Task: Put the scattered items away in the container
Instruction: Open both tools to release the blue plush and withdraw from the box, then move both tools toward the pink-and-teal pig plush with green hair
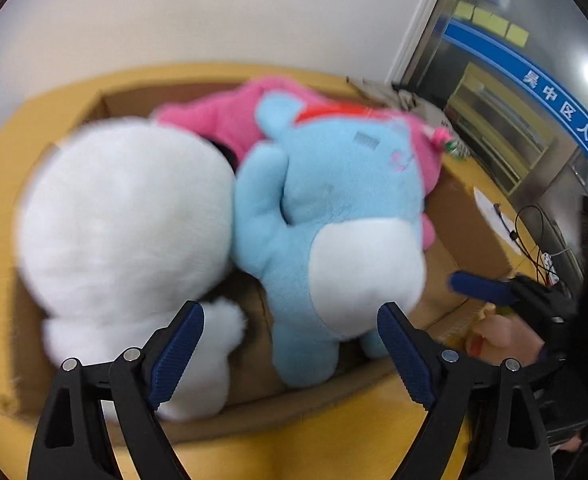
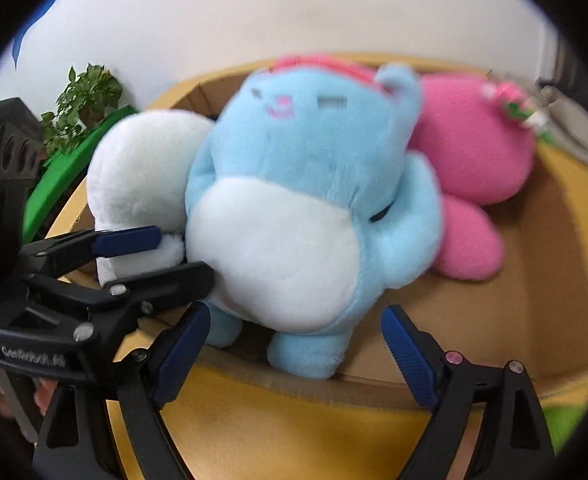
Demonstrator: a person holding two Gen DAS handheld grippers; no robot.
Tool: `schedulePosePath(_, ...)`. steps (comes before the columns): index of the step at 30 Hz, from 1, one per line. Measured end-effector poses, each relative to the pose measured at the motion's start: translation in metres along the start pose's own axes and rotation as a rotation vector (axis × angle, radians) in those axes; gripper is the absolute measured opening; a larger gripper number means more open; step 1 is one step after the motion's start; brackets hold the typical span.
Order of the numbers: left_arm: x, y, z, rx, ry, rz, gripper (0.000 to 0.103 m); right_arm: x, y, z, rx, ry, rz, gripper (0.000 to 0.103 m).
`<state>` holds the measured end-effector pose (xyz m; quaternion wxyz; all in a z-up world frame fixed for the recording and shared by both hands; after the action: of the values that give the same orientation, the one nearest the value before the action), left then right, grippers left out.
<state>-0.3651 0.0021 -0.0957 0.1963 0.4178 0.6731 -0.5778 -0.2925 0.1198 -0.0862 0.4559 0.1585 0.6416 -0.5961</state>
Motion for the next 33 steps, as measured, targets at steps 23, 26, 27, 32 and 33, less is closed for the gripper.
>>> schedulePosePath(23, -0.167, 0.064, -0.032, -0.023, -0.122, -0.273, 0.103, -0.172, -0.002, 0.018, -0.056, 0.204, -0.297, 0.103)
schedulePosePath(26, -0.168, 0.066, -0.037, -0.018, -0.116, -0.273, 0.103, -0.173, 0.001, 0.018, -0.056, 0.203, -0.292, 0.103)
schedulePosePath(27, -0.167, 0.066, -0.038, -0.017, -0.113, -0.272, 0.103, -0.173, 0.002, 0.017, -0.056, 0.202, -0.291, 0.103)
schedulePosePath(32, -0.165, 0.066, -0.044, -0.007, -0.114, -0.266, 0.103, -0.172, 0.004, 0.009, -0.045, 0.208, -0.289, 0.103)
schedulePosePath(33, -0.164, 0.066, -0.044, -0.01, -0.113, -0.265, 0.103, -0.172, 0.004, 0.007, -0.04, 0.21, -0.289, 0.103)
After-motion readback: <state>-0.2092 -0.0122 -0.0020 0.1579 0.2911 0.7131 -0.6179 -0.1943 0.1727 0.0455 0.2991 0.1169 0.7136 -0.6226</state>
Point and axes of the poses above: each gripper's, at about its wrist camera, not at the fingertips, and x roughly the way its jaws point, z to its left, y to its underside, the point moved 9 cm from there along x, roughly the way its jaws point, and after that the axes turned 2 degrees about -x, right-handed, at the moved point
